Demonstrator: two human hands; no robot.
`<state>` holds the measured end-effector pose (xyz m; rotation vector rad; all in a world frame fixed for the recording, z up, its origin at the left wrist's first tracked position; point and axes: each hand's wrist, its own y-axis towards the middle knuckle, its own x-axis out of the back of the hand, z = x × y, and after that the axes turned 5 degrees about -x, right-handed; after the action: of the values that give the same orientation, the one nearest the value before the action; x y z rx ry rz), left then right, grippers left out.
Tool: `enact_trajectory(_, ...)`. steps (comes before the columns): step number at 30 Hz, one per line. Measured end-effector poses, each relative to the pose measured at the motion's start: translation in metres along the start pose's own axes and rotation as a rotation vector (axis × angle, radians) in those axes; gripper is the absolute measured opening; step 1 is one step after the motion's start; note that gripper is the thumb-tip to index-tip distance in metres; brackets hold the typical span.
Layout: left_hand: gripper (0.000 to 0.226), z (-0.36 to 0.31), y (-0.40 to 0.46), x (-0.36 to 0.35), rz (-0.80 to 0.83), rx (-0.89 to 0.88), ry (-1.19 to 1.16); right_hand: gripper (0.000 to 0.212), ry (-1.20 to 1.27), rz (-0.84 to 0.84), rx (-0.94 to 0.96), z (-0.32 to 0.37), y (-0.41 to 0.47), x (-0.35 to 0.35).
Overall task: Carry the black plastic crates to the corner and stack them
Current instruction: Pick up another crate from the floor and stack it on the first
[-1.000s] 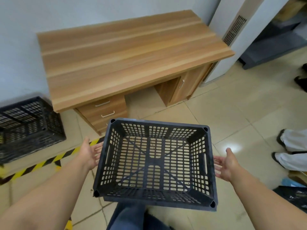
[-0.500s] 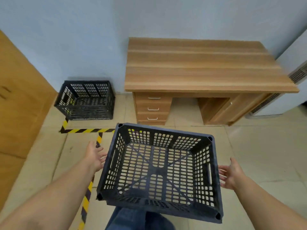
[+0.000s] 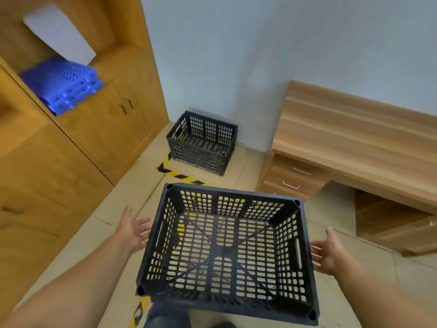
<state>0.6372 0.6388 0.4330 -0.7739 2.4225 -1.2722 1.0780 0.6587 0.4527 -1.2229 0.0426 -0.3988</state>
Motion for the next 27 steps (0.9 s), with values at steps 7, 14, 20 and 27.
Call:
enact_trajectory(7, 0.085, -0.077, 0.055, 0.1, -0.016, 0.024, -0.057, 0.079, -0.05, 0.051, 0.046, 0.032, -0.019, -0.145)
enact_trajectory(14, 0.082, -0.163, 0.105, 0.164, -0.034, -0.018, -0.014, 0.076, -0.049, 0.078, 0.061, 0.061, -0.034, -0.266)
enact_trajectory(20, 0.082, -0.223, 0.146, 0.175, -0.052, -0.047, -0.025, 0.071, -0.046, 0.079, 0.058, 0.091, -0.035, -0.331)
enact_trajectory(27, 0.08, -0.273, 0.188, 0.147, -0.05, -0.033, -0.055, 0.07, -0.035, 0.088, 0.04, 0.152, -0.012, -0.374)
